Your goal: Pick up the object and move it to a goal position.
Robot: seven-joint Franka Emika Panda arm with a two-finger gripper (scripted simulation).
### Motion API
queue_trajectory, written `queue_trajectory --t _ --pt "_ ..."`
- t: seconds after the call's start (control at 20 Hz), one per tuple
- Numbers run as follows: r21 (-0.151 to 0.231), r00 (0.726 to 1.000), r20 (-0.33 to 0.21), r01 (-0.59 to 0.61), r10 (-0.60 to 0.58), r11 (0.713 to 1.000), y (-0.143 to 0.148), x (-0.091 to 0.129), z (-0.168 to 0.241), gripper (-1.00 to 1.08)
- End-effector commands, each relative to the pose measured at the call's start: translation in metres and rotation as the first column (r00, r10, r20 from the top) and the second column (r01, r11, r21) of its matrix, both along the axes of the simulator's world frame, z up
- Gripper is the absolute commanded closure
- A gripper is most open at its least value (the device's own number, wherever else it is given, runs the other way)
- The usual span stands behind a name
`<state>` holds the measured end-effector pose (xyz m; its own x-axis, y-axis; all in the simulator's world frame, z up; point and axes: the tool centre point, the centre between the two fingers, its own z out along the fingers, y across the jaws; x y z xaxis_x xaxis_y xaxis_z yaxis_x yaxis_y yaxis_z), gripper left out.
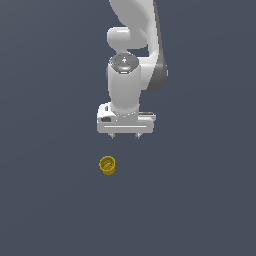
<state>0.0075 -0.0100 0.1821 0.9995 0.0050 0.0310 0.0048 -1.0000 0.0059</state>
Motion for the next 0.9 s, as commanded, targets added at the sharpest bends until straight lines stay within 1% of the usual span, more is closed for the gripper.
queue_trajectory --t 0.0,0.4,0.85 --pt "0.0 1.0 0.0 0.0 0.0 1.0 0.0 0.0 0.0 -0.92" --pt "-0.008 0.999 0.021 -0.041 0.041 0.999 0.008 0.007 0.021 -0.92" --pt "-0.009 0.998 0.019 -0.052 0.052 0.999 0.006 0.009 0.019 -0.92"
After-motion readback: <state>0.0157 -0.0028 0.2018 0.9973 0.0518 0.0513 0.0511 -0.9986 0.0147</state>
